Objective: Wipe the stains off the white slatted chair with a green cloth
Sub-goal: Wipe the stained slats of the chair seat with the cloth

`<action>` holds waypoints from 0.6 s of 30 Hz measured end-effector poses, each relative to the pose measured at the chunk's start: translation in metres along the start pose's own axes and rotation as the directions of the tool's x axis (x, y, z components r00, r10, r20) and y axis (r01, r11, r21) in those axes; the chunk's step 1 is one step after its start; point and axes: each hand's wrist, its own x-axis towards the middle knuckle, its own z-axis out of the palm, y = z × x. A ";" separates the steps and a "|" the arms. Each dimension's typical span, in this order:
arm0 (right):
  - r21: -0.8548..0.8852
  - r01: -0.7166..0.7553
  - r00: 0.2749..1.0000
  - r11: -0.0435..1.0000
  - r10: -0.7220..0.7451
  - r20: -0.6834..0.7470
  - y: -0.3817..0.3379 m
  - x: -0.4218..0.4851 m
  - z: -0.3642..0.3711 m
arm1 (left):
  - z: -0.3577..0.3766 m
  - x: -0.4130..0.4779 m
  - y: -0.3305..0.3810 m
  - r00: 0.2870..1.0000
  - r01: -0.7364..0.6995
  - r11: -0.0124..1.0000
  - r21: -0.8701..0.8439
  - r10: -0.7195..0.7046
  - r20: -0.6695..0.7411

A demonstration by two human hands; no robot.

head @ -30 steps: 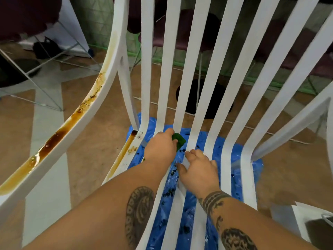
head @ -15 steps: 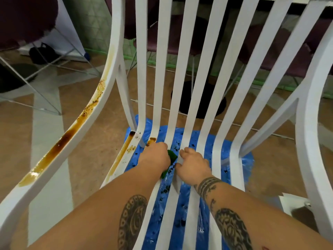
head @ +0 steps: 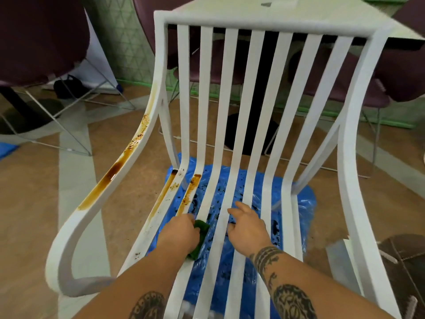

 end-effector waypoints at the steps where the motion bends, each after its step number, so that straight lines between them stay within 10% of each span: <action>1: -0.001 -0.003 1.000 1.000 0.003 -0.003 0.000 -0.004 -0.002 | 0.002 -0.010 -0.004 1.000 0.004 1.000 0.002 -0.004 0.002; 11: -0.199 0.011 0.972 0.980 0.036 0.233 -0.017 -0.047 0.010 | 0.000 -0.066 -0.023 0.995 0.018 0.995 0.097 -0.027 0.099; 18: -0.062 -0.001 1.000 0.998 0.000 -0.014 -0.009 -0.009 0.008 | -0.023 -0.017 -0.001 0.995 0.031 0.970 -0.240 -0.053 -0.088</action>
